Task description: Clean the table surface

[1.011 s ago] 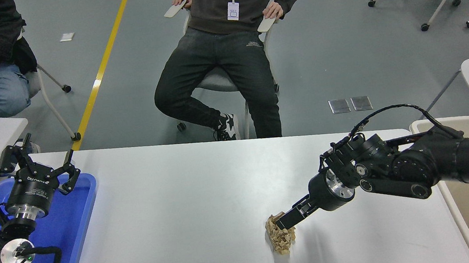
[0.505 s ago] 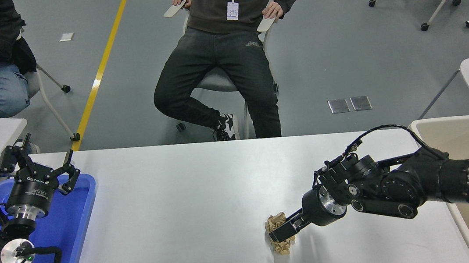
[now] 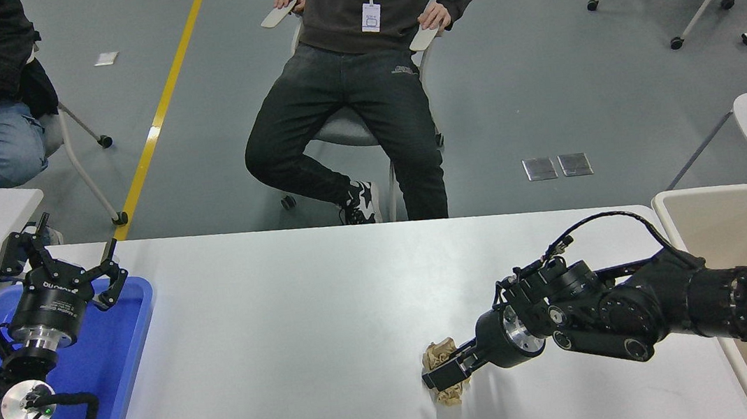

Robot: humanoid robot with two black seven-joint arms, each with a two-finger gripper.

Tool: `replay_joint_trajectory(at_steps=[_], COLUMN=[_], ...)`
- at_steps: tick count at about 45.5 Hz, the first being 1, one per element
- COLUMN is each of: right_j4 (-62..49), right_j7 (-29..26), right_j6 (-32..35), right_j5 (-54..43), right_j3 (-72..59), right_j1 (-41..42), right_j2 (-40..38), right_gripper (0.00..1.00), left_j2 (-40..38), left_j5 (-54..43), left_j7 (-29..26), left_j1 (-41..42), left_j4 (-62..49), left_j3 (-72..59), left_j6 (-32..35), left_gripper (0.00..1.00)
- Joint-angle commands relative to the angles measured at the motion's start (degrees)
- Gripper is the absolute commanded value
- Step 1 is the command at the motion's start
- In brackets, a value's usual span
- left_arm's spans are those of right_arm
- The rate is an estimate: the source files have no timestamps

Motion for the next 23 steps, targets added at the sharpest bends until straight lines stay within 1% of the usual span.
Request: replay_joint_trajectory(at_steps=[1, 6, 14, 17, 20, 23], right_j4=[-1.6, -2.3, -2.7, -2.9, -2.9, -2.9], right_j7=[0.1, 0.3, 3.9, 4.5, 5.0, 5.3], right_j6=[-2.7, -3.1, -3.1, -3.1, -3.0, -3.0], right_j5=[0.0, 0.0, -0.5, -0.6, -0.6, -0.6], right_j3=[-0.6, -0.7, -1.0, -1.0, -1.0, -1.1], right_j1=[-1.0, -1.0, -1.1, -1.0, -0.8, -0.6], right_j2=[1.3, 1.6, 1.7, 1.7, 1.7, 1.7], right_gripper=[0.88, 0.76, 0.40, 0.27, 0.15, 0.01], left_j2=[0.0, 0.0, 0.0, 0.0, 0.0, 0.0], left_j5=[0.0, 0.0, 0.0, 0.0, 0.0, 0.0], left_j7=[0.0, 0.0, 0.0, 0.0, 0.0, 0.0], left_j1=[0.0, 0.0, 0.1, 0.1, 0.0, 0.0], left_j4=[0.0, 0.1, 0.0, 0.0, 0.0, 0.1], left_j3=[0.0, 0.0, 0.0, 0.0, 0.0, 0.0], left_j6=[0.0, 0.0, 0.0, 0.0, 0.0, 0.0], left_gripper=[1.00, 1.00, 1.00, 1.00, 1.00, 1.00])
